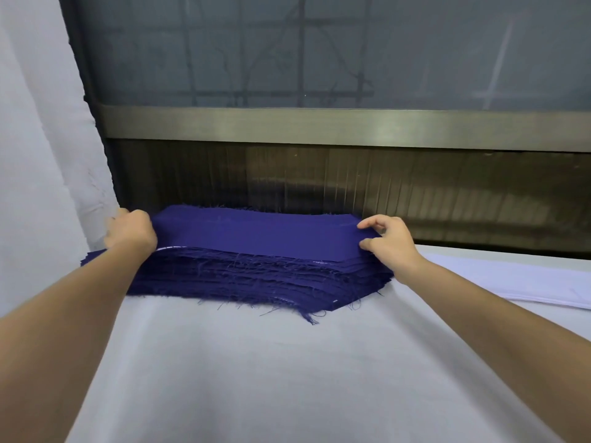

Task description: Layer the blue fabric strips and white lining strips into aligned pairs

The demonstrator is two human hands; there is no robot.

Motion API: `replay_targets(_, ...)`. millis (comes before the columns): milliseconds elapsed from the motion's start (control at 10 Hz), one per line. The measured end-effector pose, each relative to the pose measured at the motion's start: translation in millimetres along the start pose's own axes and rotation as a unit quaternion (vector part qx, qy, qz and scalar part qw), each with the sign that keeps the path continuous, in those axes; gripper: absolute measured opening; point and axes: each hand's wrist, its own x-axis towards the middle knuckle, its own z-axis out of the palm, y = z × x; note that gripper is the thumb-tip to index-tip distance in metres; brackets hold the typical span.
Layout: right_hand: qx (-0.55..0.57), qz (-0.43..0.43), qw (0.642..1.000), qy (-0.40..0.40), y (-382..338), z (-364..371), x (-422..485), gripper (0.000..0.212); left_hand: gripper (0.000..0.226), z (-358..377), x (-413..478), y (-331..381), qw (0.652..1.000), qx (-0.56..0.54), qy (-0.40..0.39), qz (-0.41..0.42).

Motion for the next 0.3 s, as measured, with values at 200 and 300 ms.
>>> replay_targets(200, -0.031, 0.006, 0.999, -0.044, 5.0, -3.4, -2.6, 0.019, 0.034, -3.8, -0.8, -1.2, 0.997, 0.071, -0.007, -0.043)
replay_targets(300, -0.044, 0.028, 0.996, -0.078, 5.0, -19.3, -11.7, 0.016, 0.035, -6.4, -2.0, -3.6, 0.996, 0.068, -0.002, -0.061)
